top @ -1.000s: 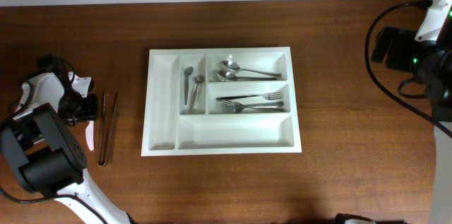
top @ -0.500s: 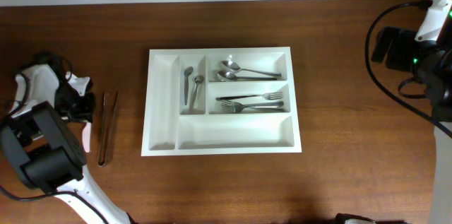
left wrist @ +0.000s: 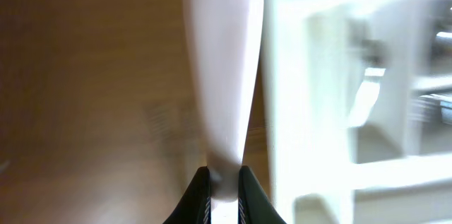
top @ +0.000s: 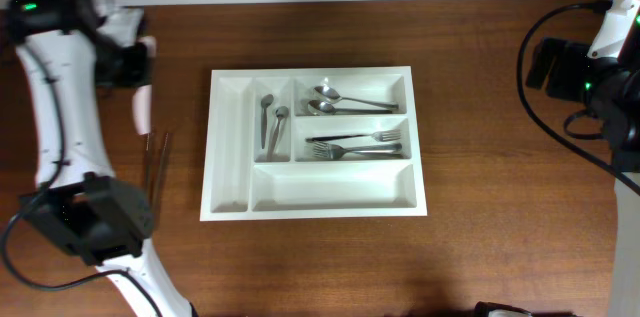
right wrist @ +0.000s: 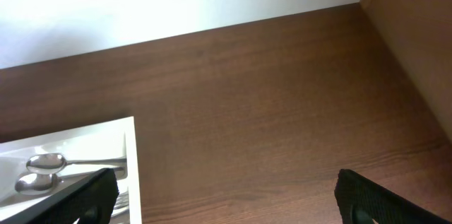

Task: Pack container
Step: 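Lay the pink knife in the tray's bottom long compartment and release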

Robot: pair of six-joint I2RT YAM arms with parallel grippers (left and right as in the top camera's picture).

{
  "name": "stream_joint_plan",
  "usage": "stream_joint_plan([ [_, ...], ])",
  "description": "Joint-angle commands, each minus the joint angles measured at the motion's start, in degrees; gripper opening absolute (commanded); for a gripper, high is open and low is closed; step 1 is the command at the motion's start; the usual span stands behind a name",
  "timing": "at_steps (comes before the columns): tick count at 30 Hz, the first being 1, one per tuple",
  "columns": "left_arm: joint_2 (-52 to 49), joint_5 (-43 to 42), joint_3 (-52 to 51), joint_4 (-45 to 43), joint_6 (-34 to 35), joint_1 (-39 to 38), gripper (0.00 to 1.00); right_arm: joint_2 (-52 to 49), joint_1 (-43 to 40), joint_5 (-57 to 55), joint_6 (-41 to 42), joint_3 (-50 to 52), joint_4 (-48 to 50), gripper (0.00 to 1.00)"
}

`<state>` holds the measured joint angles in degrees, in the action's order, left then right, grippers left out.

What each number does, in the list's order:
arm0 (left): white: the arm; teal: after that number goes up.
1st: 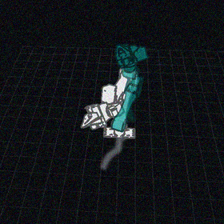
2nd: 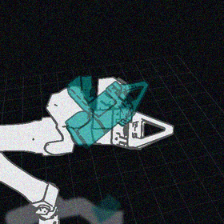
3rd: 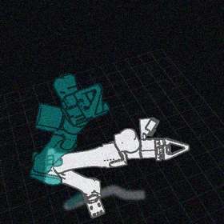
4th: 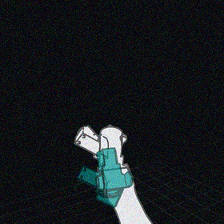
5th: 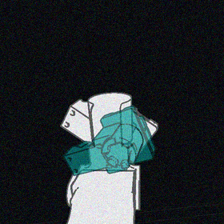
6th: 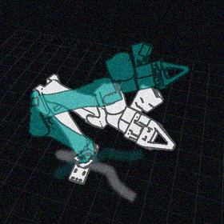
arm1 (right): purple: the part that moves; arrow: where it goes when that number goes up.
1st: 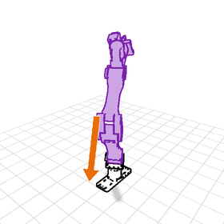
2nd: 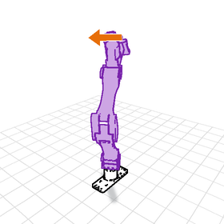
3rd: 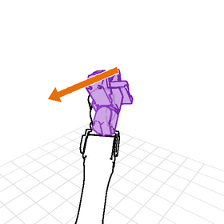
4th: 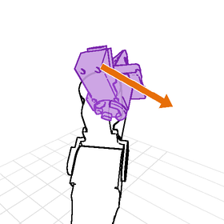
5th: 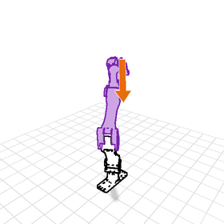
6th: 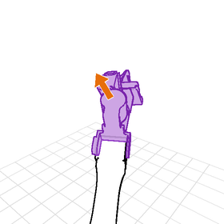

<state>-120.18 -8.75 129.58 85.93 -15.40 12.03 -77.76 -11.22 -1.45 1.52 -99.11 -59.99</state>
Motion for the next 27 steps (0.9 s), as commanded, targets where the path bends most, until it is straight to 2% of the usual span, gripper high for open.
stream_joint_plan([
  [1,0.5,-5.49,0.52,0.24,1.64,-7.58,0.02,0.13,-0.22,0.13,0.48,0.11,0.15,0.99],
  [3,0.5,-5.27,0.52,0.13,0.28,-11.28,0.02,0.13,-0.22,0.15,0.48,0.11,0.15,0.99],
  [5,0.5,-4.94,0.52,0.33,-5.05,-15.32,0.02,0.13,-0.22,0.15,0.48,0.11,0.15,0.99],
  [6,0.5,-3.32,0.52,1.11,-11.65,-19.54,0.02,0.13,-0.22,0.15,0.48,0.11,0.15,0.99],
  [10,0.5,-2.4,0.11,4.04,-28.2,-27.17,0.02,0.13,-0.22,0.13,0.48,0.11,0.15,0.99],
  [12,0.5,-2.4,-0.98,5.05,-35.15,-30.32,0.02,0.13,-0.22,0.13,0.48,0.11,0.15,0.99],
  [16,0.39,-2.4,-5.97,5.01,-44.72,-36.26,0.02,0.13,-0.22,0.15,0.48,0.11,0.15,0.99],
  [20,0.07,-1.79,-13.4,3.91,-48.54,-41.0,0.02,0.13,-0.22,0.15,0.48,0.11,0.15,0.99],
  [27,-0.02,2.78,-26.88,-4.66,-48.33,-46.34,0.02,0.13,-0.22,0.15,0.48,0.11,0.15,0.99],
])
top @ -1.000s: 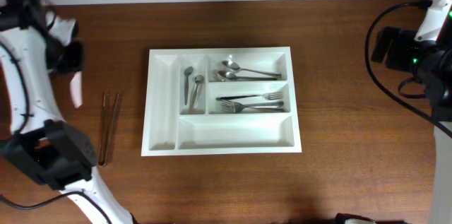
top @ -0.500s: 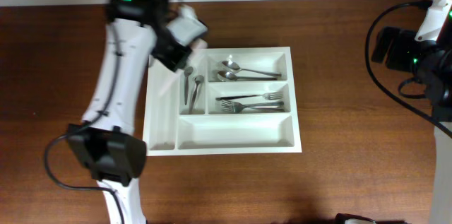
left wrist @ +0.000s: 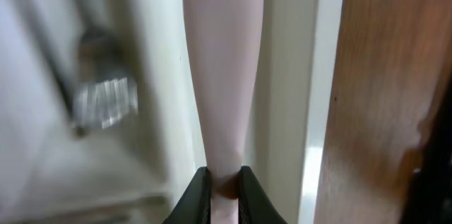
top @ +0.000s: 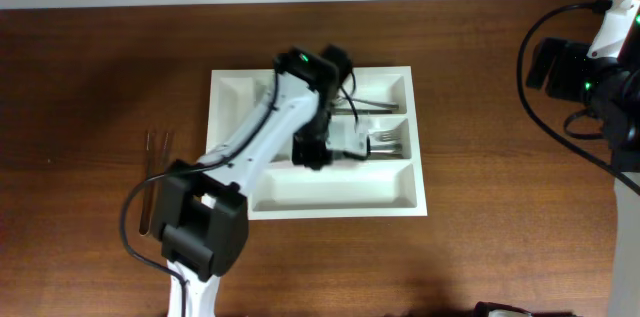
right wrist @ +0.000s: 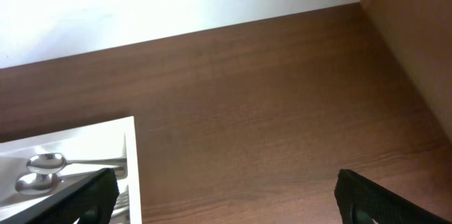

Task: Pack container
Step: 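Lay the pink knife in the tray's bottom long compartment and release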

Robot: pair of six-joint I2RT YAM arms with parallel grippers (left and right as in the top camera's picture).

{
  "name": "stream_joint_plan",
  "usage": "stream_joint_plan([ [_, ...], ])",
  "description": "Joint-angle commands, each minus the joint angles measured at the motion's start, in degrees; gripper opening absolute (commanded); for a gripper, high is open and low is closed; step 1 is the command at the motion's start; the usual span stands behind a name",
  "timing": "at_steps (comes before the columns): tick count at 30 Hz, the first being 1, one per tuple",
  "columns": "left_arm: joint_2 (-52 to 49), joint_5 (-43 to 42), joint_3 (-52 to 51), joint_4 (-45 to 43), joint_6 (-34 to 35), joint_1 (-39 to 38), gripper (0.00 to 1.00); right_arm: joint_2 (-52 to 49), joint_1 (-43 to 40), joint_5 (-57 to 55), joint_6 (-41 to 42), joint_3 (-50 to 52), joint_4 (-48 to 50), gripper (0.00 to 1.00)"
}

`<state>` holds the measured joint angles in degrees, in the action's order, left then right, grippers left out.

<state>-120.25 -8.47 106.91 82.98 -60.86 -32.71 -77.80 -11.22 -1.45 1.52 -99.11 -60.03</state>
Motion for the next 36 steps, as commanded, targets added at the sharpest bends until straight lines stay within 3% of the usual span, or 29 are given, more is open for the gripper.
stream_joint_plan([
  [1,0.04,2.47,-5.62,-2.75,-2.73,-2.08,0.02,0.17,-0.22,0.15,0.48,0.11,0.2,0.99],
  [5,0.04,3.13,-9.9,-6.54,-1.2,-2.78,0.02,0.17,-0.22,0.13,0.48,0.11,0.2,0.99],
  [8,0.07,10.25,-10.05,-7.1,4.76,-2.75,0.03,0.17,-0.22,0.15,0.48,0.11,0.2,0.99],
  [12,0.5,17.31,-6.95,-3.45,11.54,-2.56,0.22,0.17,-0.22,0.13,0.48,0.11,0.2,0.99],
  [13,0.74,16.92,-5.29,-1.62,12.0,-2.36,0.29,0.17,-0.22,0.15,0.48,0.11,0.2,0.99],
  [14,1.09,15.96,-3.65,0.09,12.02,-2.05,0.44,0.17,-0.22,0.15,0.48,0.11,0.2,0.99],
  [15,1.66,14.71,-2.21,1.36,12.0,-1.84,0.99,0.17,-0.22,0.13,0.48,0.11,0.2,0.99],
  [20,6.6,9.18,0.94,2.99,12.0,-1.25,0.99,0.17,-0.22,0.13,0.48,0.11,0.2,0.99],
  [23,9.49,10.23,0.94,4.98,12.04,-1.27,0.99,0.17,-0.22,0.15,0.48,0.11,0.2,0.99],
  [27,14.21,23.78,0.94,5.51,24.46,0.26,0.99,0.17,-0.22,0.15,0.48,0.11,0.2,0.99],
  [29,17.7,25.51,0.94,5.55,28.81,3.32,0.99,0.17,-0.22,0.15,0.48,0.11,0.2,0.99],
  [31,21.22,22.93,0.94,5.64,30.99,7.52,0.99,0.17,-0.22,0.15,0.48,0.11,0.2,0.99],
  [36,27.87,7.3,0.92,2.93,30.82,22.91,0.99,0.17,-0.22,0.15,0.48,0.11,0.2,0.99],
])
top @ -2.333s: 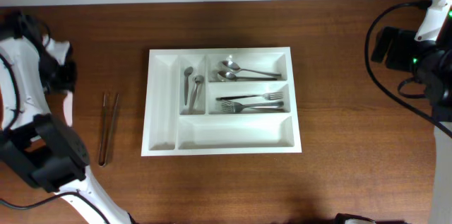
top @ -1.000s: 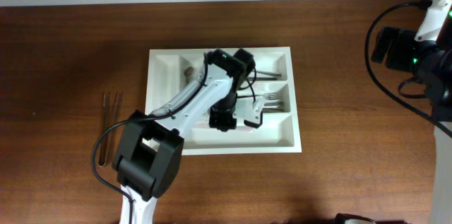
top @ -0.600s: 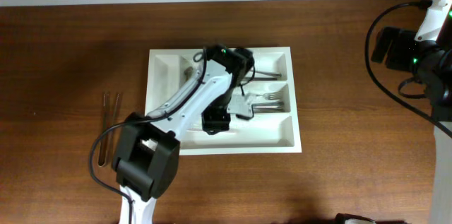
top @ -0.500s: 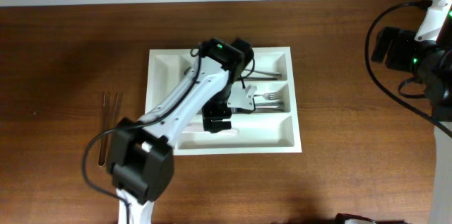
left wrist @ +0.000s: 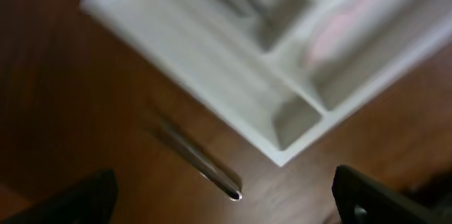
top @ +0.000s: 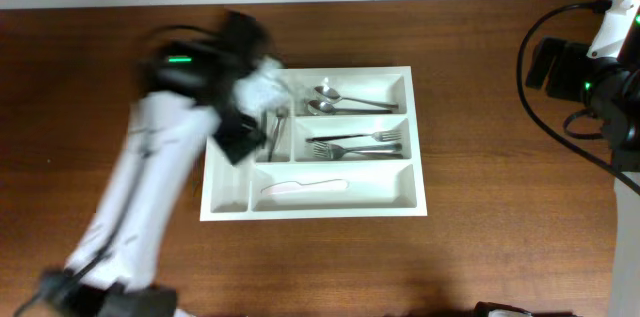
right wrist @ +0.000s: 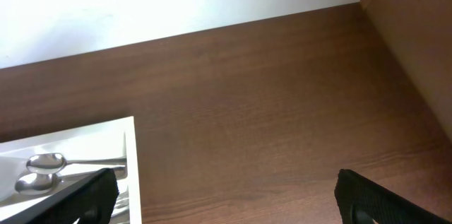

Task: Pack container
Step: 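Lay the pink knife in the tray's bottom long compartment and release, then move the left gripper to the silver tongs and grasp them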

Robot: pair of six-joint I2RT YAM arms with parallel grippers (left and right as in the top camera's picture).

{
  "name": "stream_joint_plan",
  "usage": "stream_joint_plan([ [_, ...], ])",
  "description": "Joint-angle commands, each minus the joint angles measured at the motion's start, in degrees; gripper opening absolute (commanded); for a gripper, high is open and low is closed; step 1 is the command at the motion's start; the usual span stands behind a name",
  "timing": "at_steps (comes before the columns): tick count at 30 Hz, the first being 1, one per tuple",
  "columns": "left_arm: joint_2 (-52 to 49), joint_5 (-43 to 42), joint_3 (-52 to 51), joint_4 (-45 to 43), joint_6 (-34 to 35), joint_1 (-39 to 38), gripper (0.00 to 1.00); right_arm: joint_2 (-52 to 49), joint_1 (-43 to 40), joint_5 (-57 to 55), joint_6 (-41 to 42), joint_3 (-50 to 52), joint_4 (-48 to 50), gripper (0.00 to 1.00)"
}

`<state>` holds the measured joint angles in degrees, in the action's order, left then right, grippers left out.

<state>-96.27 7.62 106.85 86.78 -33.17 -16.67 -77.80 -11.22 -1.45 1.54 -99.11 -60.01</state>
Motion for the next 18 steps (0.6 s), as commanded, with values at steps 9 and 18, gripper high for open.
stream_joint_plan([
  [9,-0.44,-20.15,-4.26,-6.49,13.94,31.69,0.89,0.17,-0.22,0.13,0.46,0.11,0.17,0.99],
  [18,-12.83,-13.27,-15.63,-13.79,20.44,36.44,0.77,0.17,-0.22,0.15,0.46,0.11,0.17,0.99],
])
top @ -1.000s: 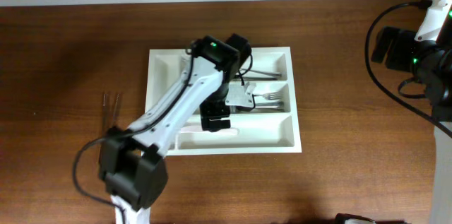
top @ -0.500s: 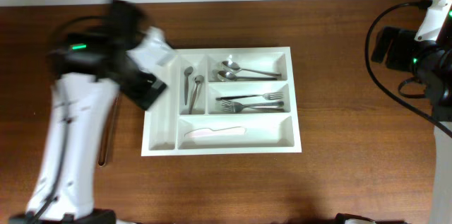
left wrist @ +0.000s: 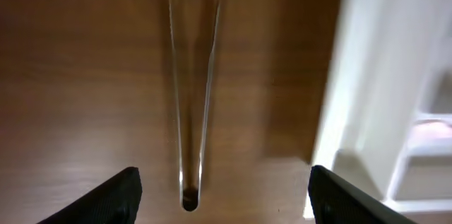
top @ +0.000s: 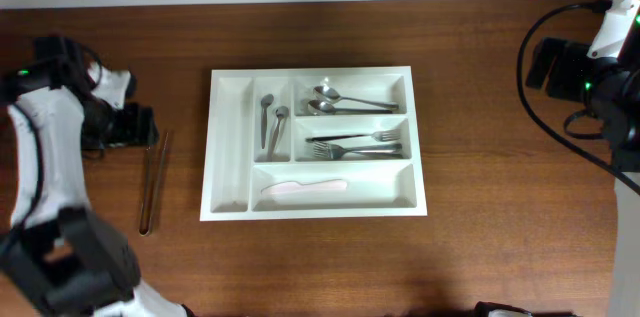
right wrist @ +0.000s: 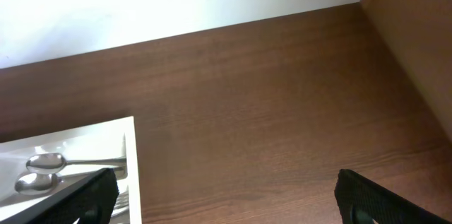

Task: Pack container
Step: 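Move the left gripper to the silver tongs and grasp them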

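Observation:
A white cutlery tray (top: 230,202) sits mid-table. It holds spoons (top: 338,99), forks (top: 355,143), two small spoons (top: 272,122) and a pale pink utensil (top: 303,187) in the long front compartment. Thin metal tongs (top: 152,185) lie on the wood left of the tray. In the left wrist view the tongs (left wrist: 192,104) lie straight ahead between my open fingers. My left gripper (top: 140,125) hovers at their far end, open and holding nothing (left wrist: 222,199). My right gripper (right wrist: 229,199) is open over bare wood at the far right.
The tray's left wall (left wrist: 367,97) runs close to the right of the tongs. The tray's corner (right wrist: 131,153) shows at the left of the right wrist view. A pale wall borders the table's far edge.
My left arm was over the tray's left part, blurred in motion, with the gripper open. It is now left of the tray, above the tongs. The pink utensil has stayed in the front compartment.
My left gripper was shut on the pale pink utensil, left of the tray. Then it held the utensil over the tray's middle. Later the utensil lay in the front compartment and the gripper was open. Now the gripper is over the tongs. The right arm never moved.

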Robot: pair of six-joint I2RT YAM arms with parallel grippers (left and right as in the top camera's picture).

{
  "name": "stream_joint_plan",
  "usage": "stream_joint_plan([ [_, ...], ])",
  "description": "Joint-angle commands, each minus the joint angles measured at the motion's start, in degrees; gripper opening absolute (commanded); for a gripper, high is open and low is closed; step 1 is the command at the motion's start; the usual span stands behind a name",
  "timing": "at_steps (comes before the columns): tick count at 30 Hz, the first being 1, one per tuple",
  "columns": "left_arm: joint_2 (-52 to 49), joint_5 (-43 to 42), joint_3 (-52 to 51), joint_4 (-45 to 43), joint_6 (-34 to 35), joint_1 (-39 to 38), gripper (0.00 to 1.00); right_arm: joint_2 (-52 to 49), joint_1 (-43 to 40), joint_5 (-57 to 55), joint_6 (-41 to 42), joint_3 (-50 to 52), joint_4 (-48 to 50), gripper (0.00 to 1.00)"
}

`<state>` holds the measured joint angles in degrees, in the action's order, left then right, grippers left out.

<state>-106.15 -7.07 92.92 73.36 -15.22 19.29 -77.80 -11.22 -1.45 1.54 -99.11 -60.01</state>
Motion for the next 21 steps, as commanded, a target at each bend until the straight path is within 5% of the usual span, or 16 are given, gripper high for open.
stream_joint_plan([
  [1,-4.35,2.43,-2.05,-0.7,1.79,0.48,0.77,0.17,-0.22,0.15,0.46,0.11,0.17,0.99],
  [6,-11.39,8.26,-2.99,-1.84,1.49,0.68,0.71,0.17,-0.22,0.15,0.46,0.11,0.17,0.99],
  [21,-20.98,8.39,-4.07,-6.16,-0.04,0.96,0.52,0.17,-0.22,0.13,0.46,0.11,0.17,0.99],
])
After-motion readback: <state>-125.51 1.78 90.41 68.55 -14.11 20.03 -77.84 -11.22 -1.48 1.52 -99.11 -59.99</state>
